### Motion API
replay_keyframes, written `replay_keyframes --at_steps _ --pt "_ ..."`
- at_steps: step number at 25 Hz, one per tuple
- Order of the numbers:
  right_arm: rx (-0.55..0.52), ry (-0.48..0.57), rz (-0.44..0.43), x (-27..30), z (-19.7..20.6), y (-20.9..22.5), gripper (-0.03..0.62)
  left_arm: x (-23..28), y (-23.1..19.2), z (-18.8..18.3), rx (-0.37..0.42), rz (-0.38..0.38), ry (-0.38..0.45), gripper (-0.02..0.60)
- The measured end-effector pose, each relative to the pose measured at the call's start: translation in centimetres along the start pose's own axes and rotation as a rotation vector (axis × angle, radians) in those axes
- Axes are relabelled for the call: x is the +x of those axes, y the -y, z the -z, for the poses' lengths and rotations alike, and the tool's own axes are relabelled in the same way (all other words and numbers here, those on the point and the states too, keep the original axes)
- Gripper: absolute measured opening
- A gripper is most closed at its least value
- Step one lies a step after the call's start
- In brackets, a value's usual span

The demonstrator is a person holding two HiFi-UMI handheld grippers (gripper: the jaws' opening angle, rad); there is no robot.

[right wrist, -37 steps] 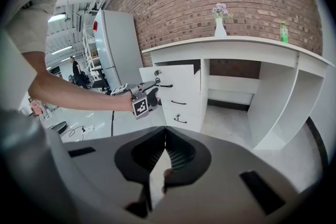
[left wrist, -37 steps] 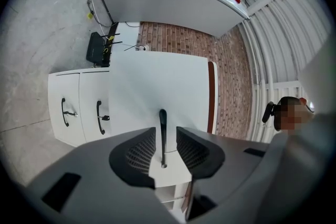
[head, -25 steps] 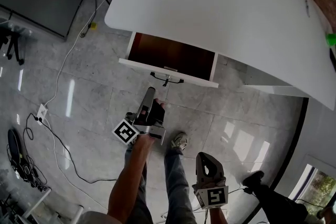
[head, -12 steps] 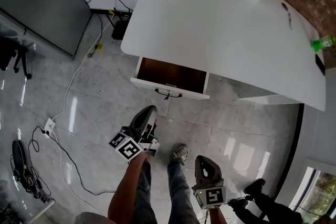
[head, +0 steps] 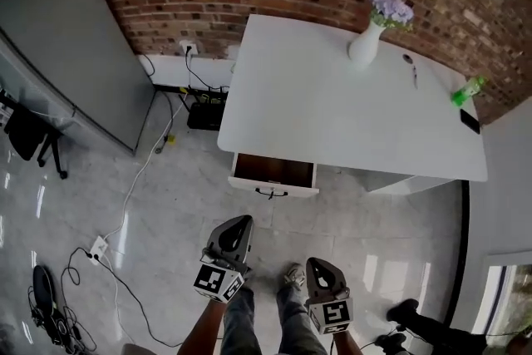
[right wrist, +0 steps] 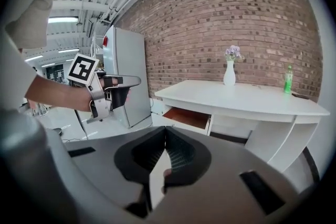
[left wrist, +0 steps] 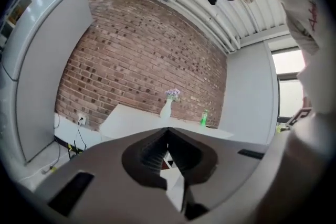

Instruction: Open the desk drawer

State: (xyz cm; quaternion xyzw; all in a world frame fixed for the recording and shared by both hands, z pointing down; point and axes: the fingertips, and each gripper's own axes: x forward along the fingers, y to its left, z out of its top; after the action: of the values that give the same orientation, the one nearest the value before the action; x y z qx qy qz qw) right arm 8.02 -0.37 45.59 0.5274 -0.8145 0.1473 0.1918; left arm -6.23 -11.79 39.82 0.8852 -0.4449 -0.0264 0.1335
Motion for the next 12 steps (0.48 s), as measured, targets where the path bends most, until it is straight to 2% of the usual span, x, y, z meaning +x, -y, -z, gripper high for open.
replay_keyframes --at_steps 2,7,12 --pt "-0.001 0.015 0.009 -0.4 -2.1 -1.1 0.017 -1.5 0.4 -2.1 0.036 -0.008 0.000 0.012" --pt "0.023 0.086 0.022 -1.3 -8.4 -4.1 0.017 -5.6 0.5 -6.1 0.026 -0.002 -0.015 0.012" --pt "0.034 0.121 0.029 -3.5 -12.6 -7.3 0.017 -9.9 2.0 -9.7 0.067 0.034 -0.047 0.012"
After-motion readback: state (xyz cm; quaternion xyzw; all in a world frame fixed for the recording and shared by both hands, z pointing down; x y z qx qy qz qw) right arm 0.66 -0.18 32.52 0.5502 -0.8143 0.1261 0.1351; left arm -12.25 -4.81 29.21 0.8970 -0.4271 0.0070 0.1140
